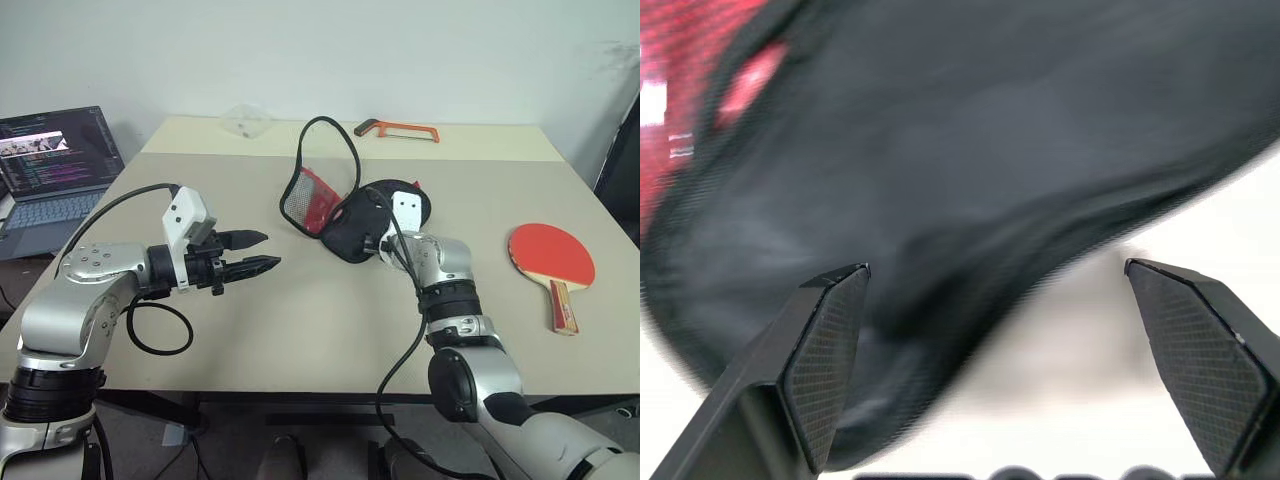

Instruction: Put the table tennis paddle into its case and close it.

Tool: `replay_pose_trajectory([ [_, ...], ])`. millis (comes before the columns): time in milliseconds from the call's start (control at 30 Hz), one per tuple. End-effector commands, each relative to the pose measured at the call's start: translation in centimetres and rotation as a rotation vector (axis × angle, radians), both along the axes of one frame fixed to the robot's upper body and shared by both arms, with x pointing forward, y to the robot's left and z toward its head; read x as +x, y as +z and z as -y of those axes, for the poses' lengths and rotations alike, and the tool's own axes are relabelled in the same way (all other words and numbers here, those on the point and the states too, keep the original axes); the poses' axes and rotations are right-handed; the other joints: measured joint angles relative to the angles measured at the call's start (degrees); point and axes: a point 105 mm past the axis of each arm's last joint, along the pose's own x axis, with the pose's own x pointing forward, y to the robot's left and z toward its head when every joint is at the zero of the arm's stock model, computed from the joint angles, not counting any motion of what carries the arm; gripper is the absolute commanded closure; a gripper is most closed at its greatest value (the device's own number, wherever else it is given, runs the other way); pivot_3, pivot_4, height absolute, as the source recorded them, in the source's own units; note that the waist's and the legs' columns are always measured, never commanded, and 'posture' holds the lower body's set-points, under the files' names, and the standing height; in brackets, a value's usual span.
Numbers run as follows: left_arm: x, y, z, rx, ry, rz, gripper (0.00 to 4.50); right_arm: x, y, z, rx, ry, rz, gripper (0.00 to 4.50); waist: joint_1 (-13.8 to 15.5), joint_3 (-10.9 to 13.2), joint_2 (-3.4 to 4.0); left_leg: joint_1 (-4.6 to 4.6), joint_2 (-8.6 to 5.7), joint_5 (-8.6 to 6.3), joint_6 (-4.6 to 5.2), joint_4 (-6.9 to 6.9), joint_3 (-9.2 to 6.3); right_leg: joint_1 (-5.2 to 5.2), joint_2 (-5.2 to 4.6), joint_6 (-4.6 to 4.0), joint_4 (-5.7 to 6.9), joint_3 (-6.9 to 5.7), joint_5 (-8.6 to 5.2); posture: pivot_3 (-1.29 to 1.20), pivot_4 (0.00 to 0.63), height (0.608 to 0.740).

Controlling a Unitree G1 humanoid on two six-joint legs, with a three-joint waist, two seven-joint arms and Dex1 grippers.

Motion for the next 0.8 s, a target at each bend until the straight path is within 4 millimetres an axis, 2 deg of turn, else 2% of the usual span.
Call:
replay_pose_trajectory([
  [33, -0.4, 1.3, 0.3, 0.005, -0.02, 0.057, 1.89, 0.7, 2.1, -1.1, 0.029, 0.022, 0.073, 0.18, 0.0, 0.0, 0.0, 0.0, 0.0, 0.0, 0.0, -0.01, 0.0, 0.0, 0.0, 0.0, -0.01, 0.0, 0.0, 0.0, 0.15, 0.74],
  [100, -0.6, 1.2, 0.4, 0.003, -0.023, 0.056, 1.88, 0.7, 1.3, -1.5, 0.018, 0.031, 0.061, 0.59, 0.0, 0.0, 0.0, -0.01, 0.0, 0.0, 0.0, -0.02, 0.0, 0.0, 0.0, 0.0, -0.03, 0.0, 0.0, 0.0, 0.15, 0.74],
  [200, -0.6, 1.0, 0.5, 0.001, -0.024, 0.055, 1.88, 0.8, 0.5, -1.4, -0.001, 0.028, 0.045, 1.66, -0.1, 0.0, 0.0, 0.0, 0.0, 0.0, 0.0, -0.05, 0.01, 0.0, 0.0, 0.0, -0.06, 0.0, 0.0, 0.0, 0.15, 0.74],
  [467, -0.6, 0.9, 0.5, -0.002, -0.024, 0.055, 1.88, 1.1, -0.7, 1.3, -0.106, 0.034, 0.043, 4.47, -0.1, 0.0, -0.02, 0.03, 0.0, 0.01, 0.01, -0.04, 0.01, 0.01, 0.0, 0.0, -0.04, 0.01, 0.0, 0.0, 0.15, 0.74],
  [533, -0.6, 1.1, 0.6, -0.006, -0.029, 0.06, 1.88, 1.1, -0.3, 2.3, -0.129, 0.087, 0.059, 4.47, 0.0, 0.0, -0.02, 0.03, 0.0, 0.01, 0.01, -0.05, 0.01, 0.01, 0.0, 0.0, -0.05, 0.01, 0.0, 0.0, 0.15, 0.74],
  [667, -0.7, 1.7, 0.7, -0.021, -0.053, 0.072, 1.88, 0.6, 0.3, 3.1, -0.174, 0.241, 0.085, 4.47, 0.4, 0.0, -0.02, -0.01, -0.01, 0.01, 0.01, -0.06, 0.0, 0.02, -0.01, 0.0, -0.15, 0.0, -0.01, 0.0, 0.15, 0.74],
  [800, -0.5, 1.8, 0.7, -0.02, -0.057, 0.078, 1.88, -0.2, 0.0, 4.1, -0.199, 0.351, 0.075, 4.47, 0.2, 0.0, -0.02, -0.01, -0.01, 0.0, 0.01, -0.18, 0.03, 0.02, 0.0, 0.0, -0.27, 0.01, -0.01, 0.0, 0.15, 0.74],
])
